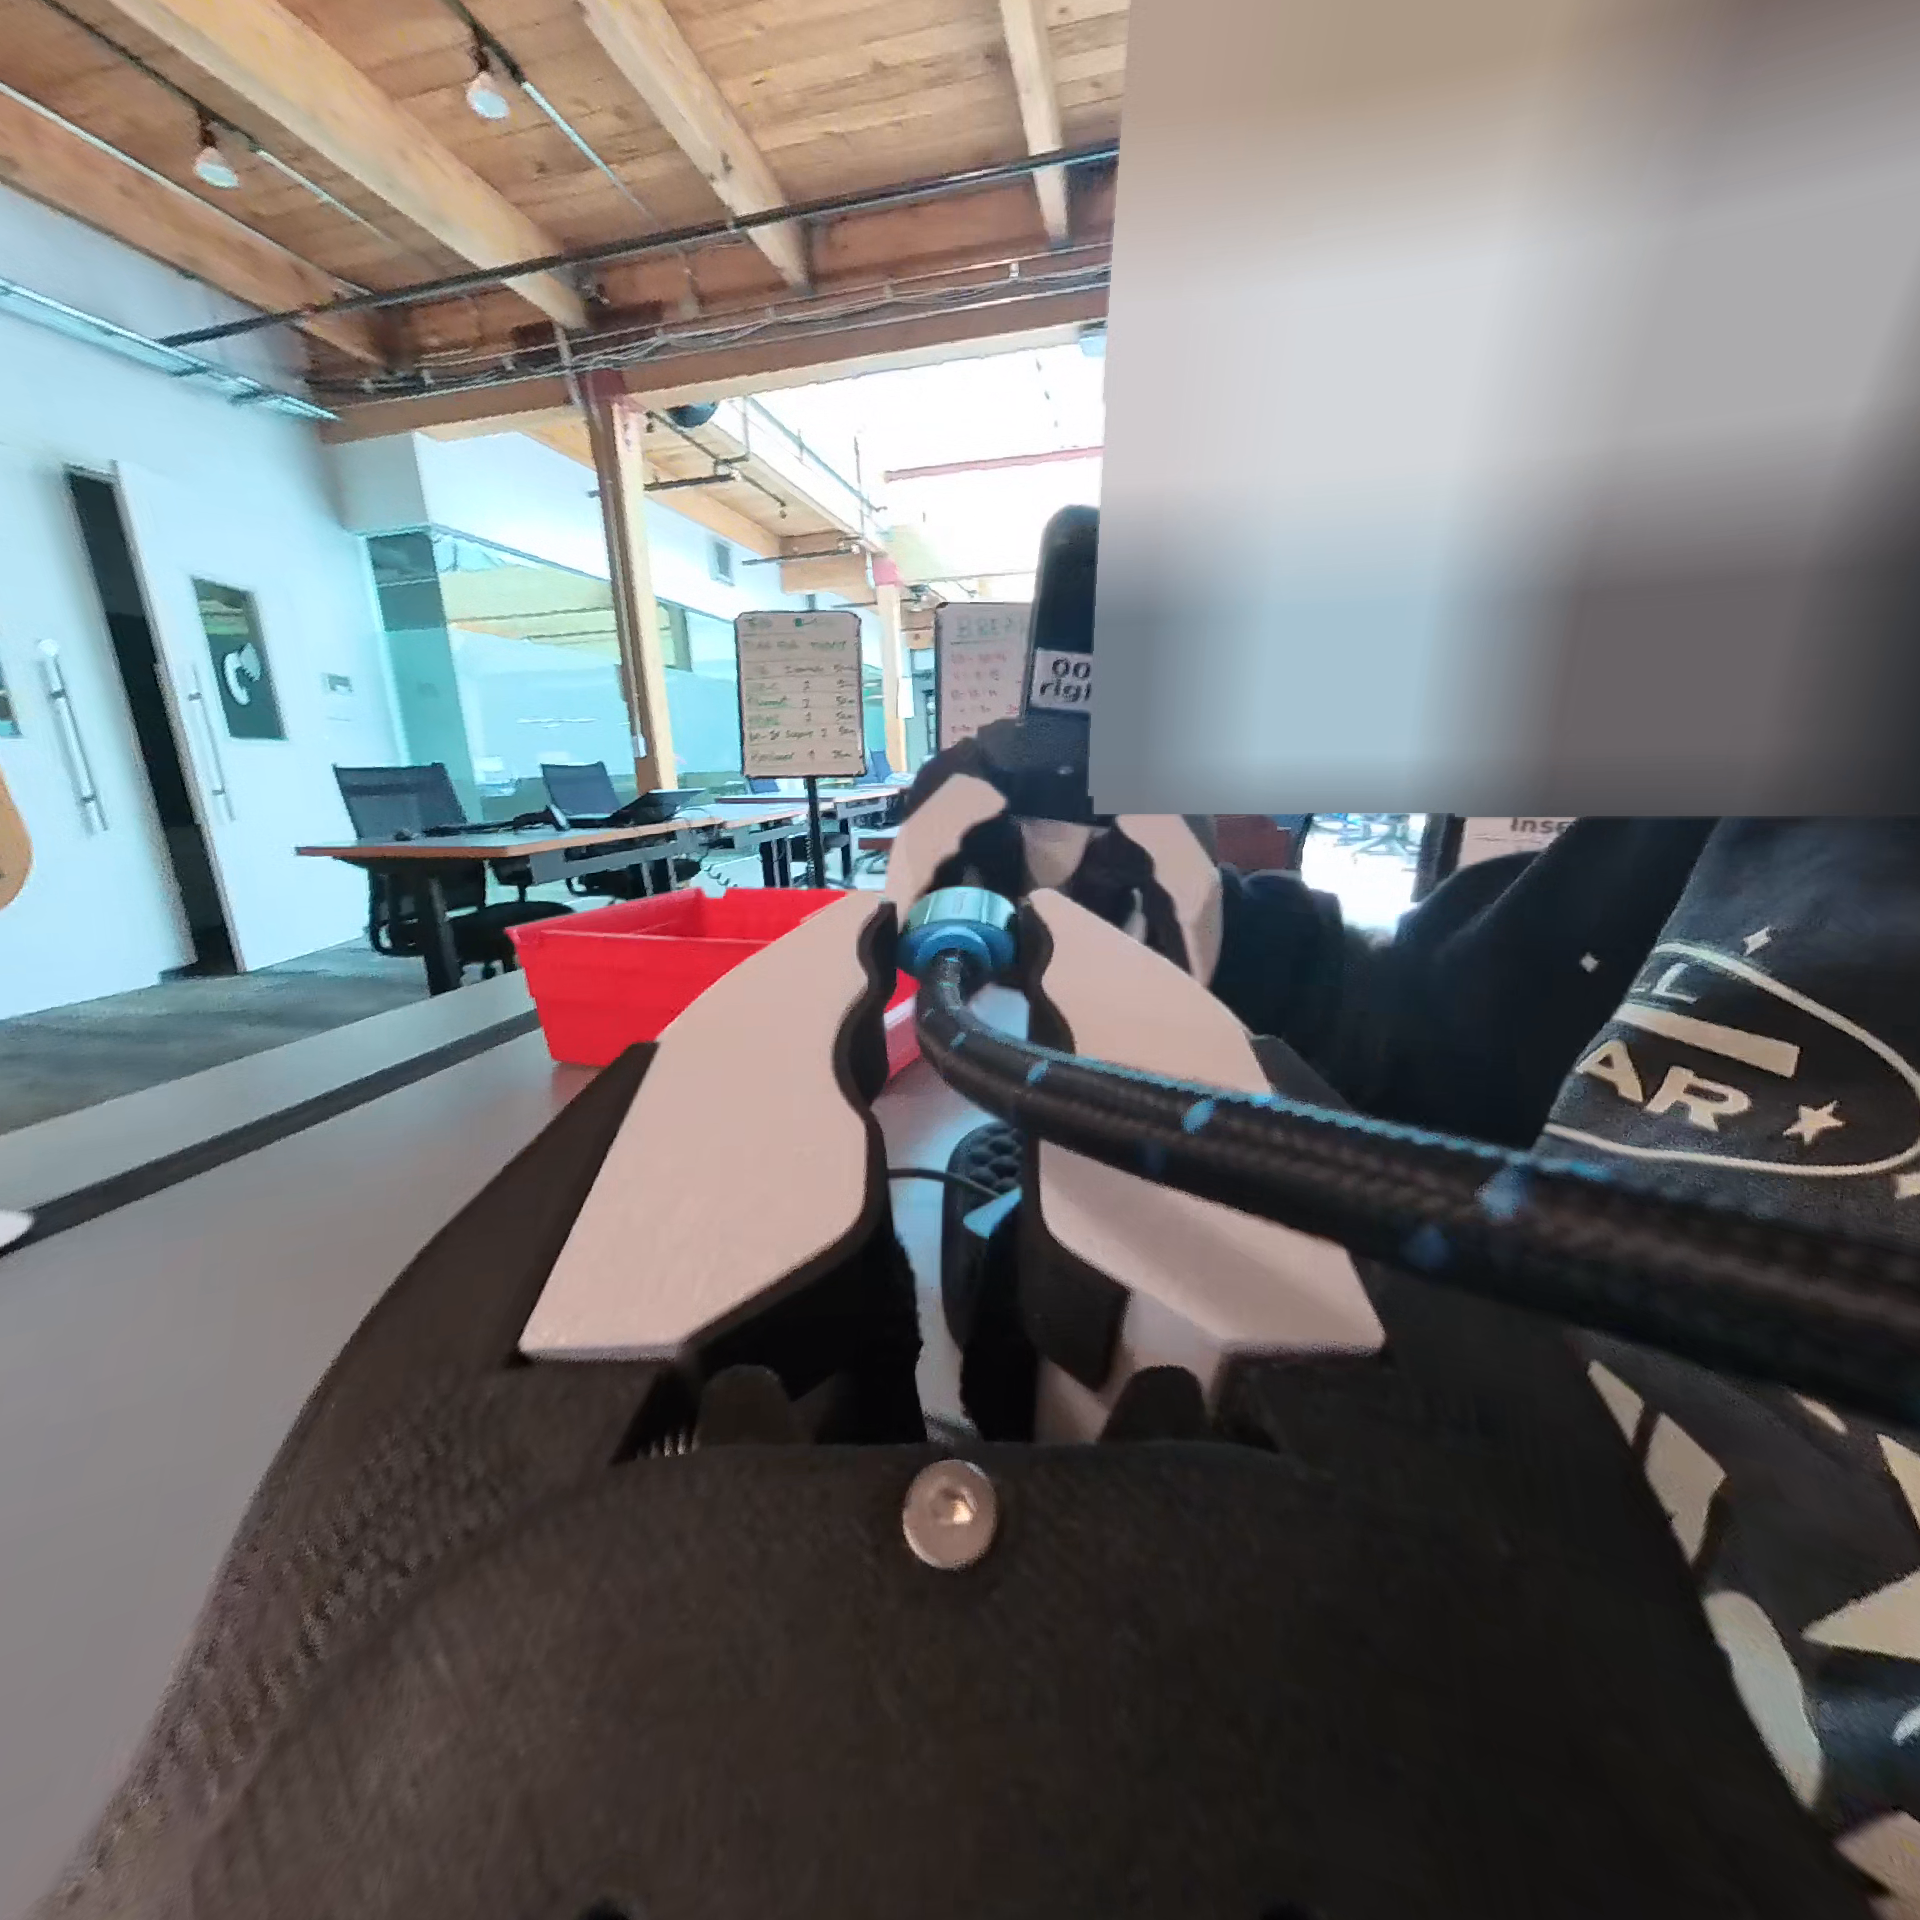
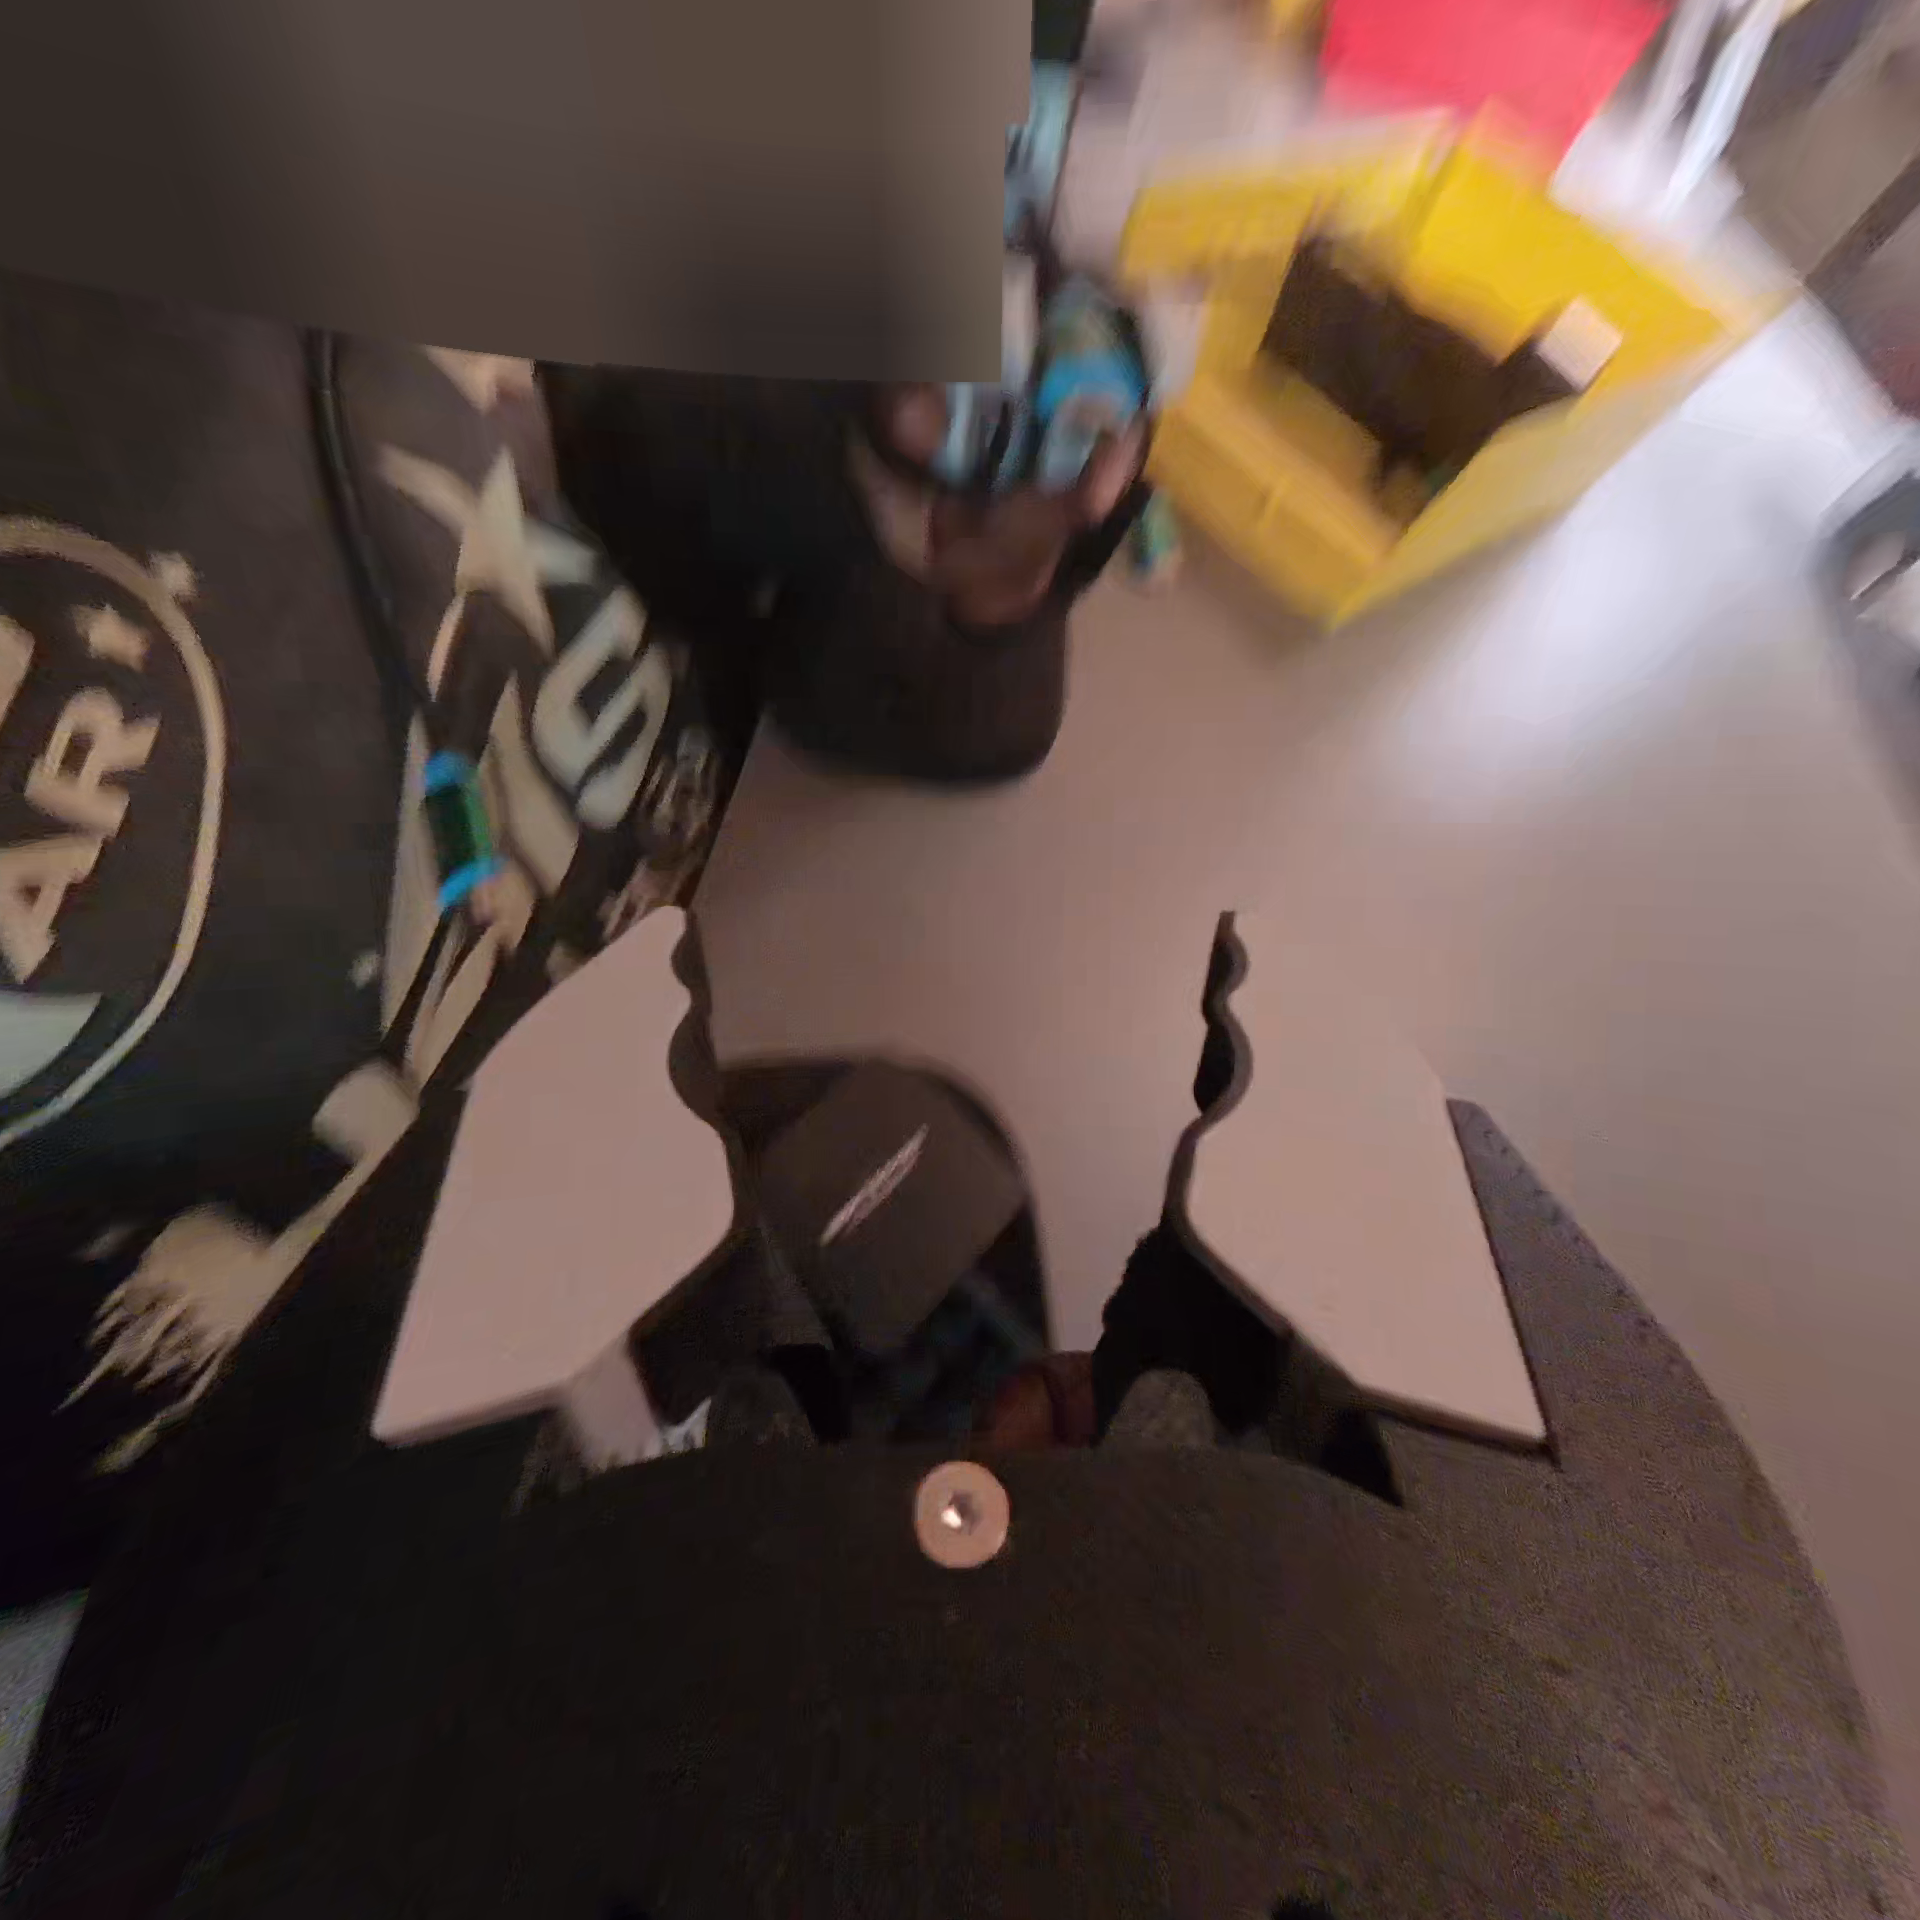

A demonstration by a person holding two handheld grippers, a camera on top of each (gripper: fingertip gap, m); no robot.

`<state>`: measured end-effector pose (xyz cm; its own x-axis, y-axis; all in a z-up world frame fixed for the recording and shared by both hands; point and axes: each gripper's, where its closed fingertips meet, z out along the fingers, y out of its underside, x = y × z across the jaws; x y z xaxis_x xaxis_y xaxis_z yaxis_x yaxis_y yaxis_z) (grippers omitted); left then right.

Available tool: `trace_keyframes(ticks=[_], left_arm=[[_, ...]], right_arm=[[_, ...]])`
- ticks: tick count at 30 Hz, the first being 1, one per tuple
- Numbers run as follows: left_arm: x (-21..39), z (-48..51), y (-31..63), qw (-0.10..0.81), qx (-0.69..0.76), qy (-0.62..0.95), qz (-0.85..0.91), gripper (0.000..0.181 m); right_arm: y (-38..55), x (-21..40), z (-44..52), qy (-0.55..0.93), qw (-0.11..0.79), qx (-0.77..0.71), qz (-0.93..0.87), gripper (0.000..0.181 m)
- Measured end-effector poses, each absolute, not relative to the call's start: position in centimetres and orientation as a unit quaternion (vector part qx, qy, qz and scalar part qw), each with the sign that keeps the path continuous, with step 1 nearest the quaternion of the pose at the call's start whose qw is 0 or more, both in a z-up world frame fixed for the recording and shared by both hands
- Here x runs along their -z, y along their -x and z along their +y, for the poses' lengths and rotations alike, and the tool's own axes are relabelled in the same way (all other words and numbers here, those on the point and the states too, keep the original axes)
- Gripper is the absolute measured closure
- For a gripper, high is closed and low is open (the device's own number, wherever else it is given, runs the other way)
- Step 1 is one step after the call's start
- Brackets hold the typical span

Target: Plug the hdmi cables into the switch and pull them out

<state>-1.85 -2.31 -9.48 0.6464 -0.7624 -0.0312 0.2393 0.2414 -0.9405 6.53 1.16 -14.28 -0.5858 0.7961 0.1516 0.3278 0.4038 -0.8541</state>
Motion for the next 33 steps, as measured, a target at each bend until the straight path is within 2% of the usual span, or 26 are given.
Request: trace_keyframes(ticks=[2, 5, 12, 15, 20, 26, 27, 29, 31, 33], left_arm=[[9.8, -2.4, 2.0, 0.744, 0.341, 0.519, 0.246, 0.160], [10.2, -2.2, 1.9, 0.738, 0.343, 0.527, 0.245, 0.160], [10.7, -2.0, 2.2, 0.735, 0.342, 0.533, 0.242, 0.160], [10.6, -2.2, 2.3, 0.738, 0.346, 0.528, 0.240, 0.160], [10.4, -2.4, 2.4, 0.737, 0.359, 0.523, 0.231, 0.160], [10.6, -2.3, 2.1, 0.733, 0.355, 0.529, 0.239, 0.160], [10.6, -2.3, 2.1, 0.734, 0.354, 0.528, 0.238, 0.160], [10.6, -2.2, 2.2, 0.735, 0.354, 0.528, 0.235, 0.160], [10.5, -2.2, 2.3, 0.738, 0.349, 0.529, 0.231, 0.160], [10.6, -2.1, 2.4, 0.741, 0.341, 0.531, 0.230, 0.159]], right_arm=[[-8.7, 17.2, 0.8, 0.365, 0.202, -0.337, -0.844, 0.085], [-10.2, 20.3, 1.1, 0.347, 0.140, -0.240, -0.896, 0.087], [-9.2, 24.2, 3.2, 0.254, 0.080, -0.120, -0.957, 0.089], [-9.6, 25.7, 3.5, 0.235, 0.051, -0.112, -0.964, 0.101], [-9.6, 25.3, 3.0, 0.174, 0.112, -0.137, -0.969, 0.104], [-9.4, 24.7, 2.6, 0.095, 0.165, -0.085, -0.978, 0.104], [-9.3, 24.5, 2.7, 0.113, 0.168, -0.077, -0.976, 0.103], [-8.7, 23.5, 2.6, 0.196, 0.181, -0.105, -0.958, 0.088], [-7.9, 21.4, 1.7, 0.319, 0.177, -0.190, -0.911, 0.073], [-7.2, 19.7, 1.4, 0.473, 0.164, -0.258, -0.826, 0.072]])
